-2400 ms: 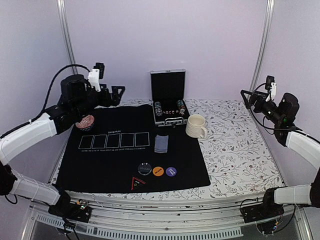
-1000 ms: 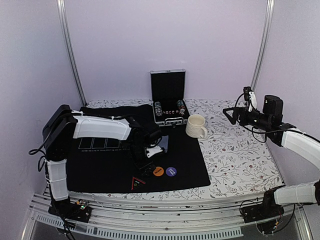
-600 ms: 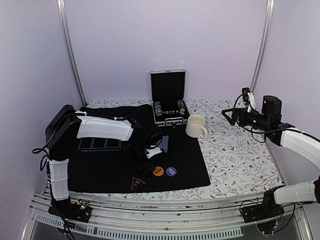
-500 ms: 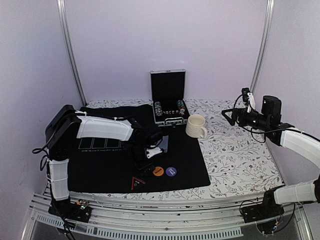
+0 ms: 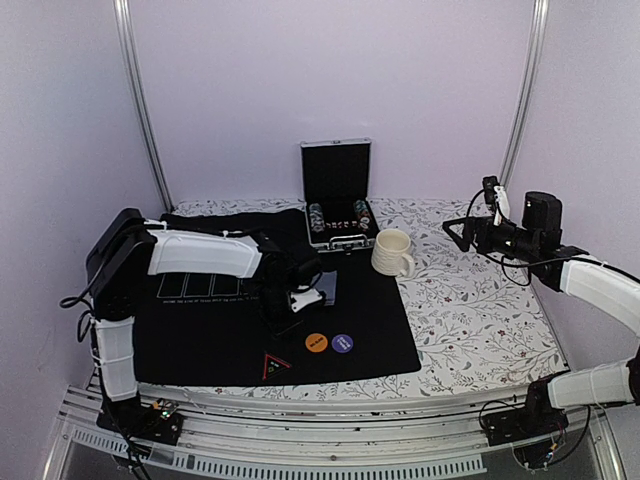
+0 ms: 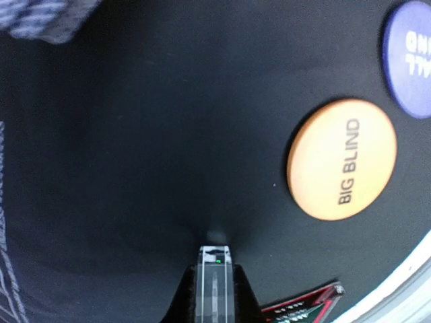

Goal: Distribute texas hold em gaming equipment

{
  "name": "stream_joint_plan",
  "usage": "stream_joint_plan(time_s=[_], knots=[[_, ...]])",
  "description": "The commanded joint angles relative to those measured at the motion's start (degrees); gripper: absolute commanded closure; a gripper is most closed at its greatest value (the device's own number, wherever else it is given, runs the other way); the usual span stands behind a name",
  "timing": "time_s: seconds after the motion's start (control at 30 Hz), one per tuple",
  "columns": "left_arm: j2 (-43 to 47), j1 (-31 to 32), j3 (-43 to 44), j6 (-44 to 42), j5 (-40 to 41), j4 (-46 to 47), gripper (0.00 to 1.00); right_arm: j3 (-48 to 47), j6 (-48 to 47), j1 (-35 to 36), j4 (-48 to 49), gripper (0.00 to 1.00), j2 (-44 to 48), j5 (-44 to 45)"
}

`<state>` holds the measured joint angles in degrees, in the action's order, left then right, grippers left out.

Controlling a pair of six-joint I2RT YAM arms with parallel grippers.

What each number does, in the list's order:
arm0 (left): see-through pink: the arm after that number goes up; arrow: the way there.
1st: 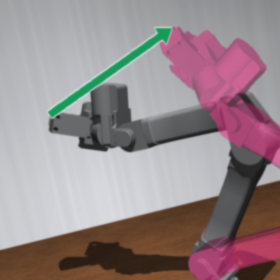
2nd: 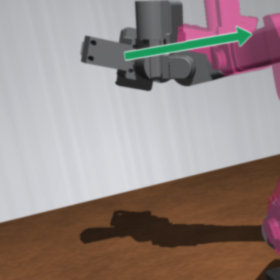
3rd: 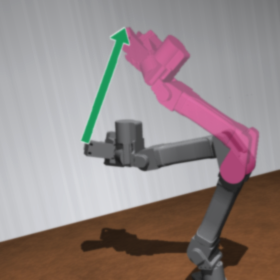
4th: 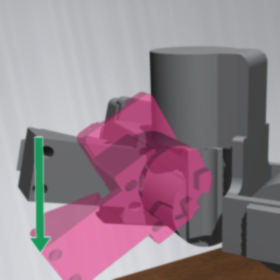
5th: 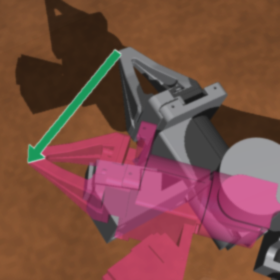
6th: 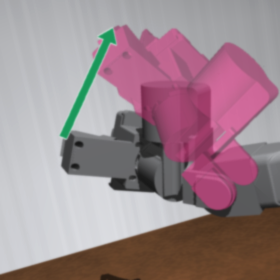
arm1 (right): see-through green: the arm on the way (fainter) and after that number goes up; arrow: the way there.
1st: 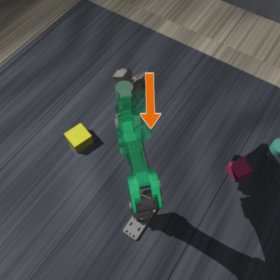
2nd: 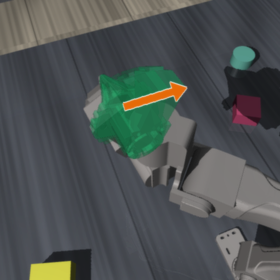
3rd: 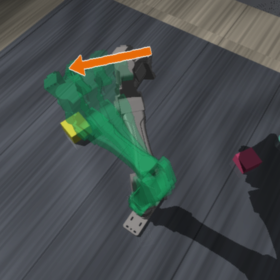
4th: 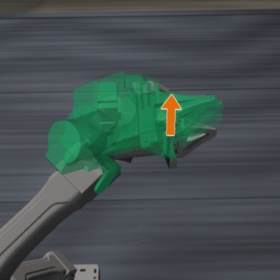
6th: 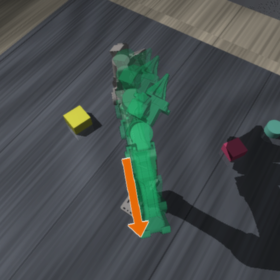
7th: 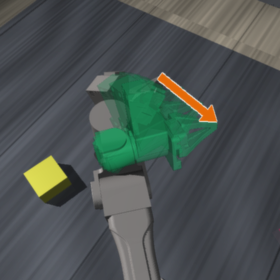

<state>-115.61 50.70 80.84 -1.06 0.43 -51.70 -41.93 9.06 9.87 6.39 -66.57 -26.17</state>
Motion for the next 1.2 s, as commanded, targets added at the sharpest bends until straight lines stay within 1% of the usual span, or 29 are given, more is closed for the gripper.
stream_joint_plan(time_s=[0.0,0.1,0.17,0.27,0.33,0.47,0.53,0.63,0.73,0.87,1.1,1.17], knots=[[5.82,-1.04,1.0,0.18,-2.01,0.15,1.0,0.25,0.34,0.41,-0.5,0.01,-0.45,-0.98],[8.59,-2.58,0.75,-0.11,-4.06,1.43,1.0,0.11,0.34,0.41,-0.5,0.01,-0.47,-1.04],[10.32,-5.17,0.64,-0.25,-5.54,3.06,1.0,-0.02,0.39,0.41,-0.5,0.01,-0.52,-1.14],[11.56,-12.58,1.56,0.63,-7.99,7.37,1.0,-0.19,0.58,0.37,-0.42,0.01,-0.6,-1.31],[10.86,-17.54,3.18,1.37,-10.06,10.77,1.0,-0.33,0.64,0.41,-0.42,0.01,-0.67,-1.54],[5.41,-26.38,9.12,3.92,-12.41,16.32,1.0,-0.53,0.87,0.5,-0.69,0.01,-0.39,-2.03],[0.03,-29.88,13.02,4.77,-15.11,17.67,1.0,-0.52,0.96,0.5,-1.05,0.01,0.09,-2.0],[-8.17,-33.69,19.6,6.32,-17.11,17.59,1.0,-0.13,0.87,0.51,-1.65,0.01,1.15,-1.63],[-13.61,-36.25,24.62,8.04,-20.18,16.84,1.0,0.44,0.87,0.59,-2.12,0.01,2.22,-1.18],[-18.11,-36.65,27.87,8.29,-24.76,17.13,1.0,0.77,1.17,0.66,-2.16,0.01,2.84,-0.78],[-22.22,-37.71,29.79,9.16,-23.73,18.22,1.0,0.44,1.67,0.94,-2.74,0.01,3.25,-0.85],[-23.22,-38.22,30.31,9.55,-22.86,18.22,0.96,0.39,1.66,1.02,-2.95,0.01,3.57,-0.73]])
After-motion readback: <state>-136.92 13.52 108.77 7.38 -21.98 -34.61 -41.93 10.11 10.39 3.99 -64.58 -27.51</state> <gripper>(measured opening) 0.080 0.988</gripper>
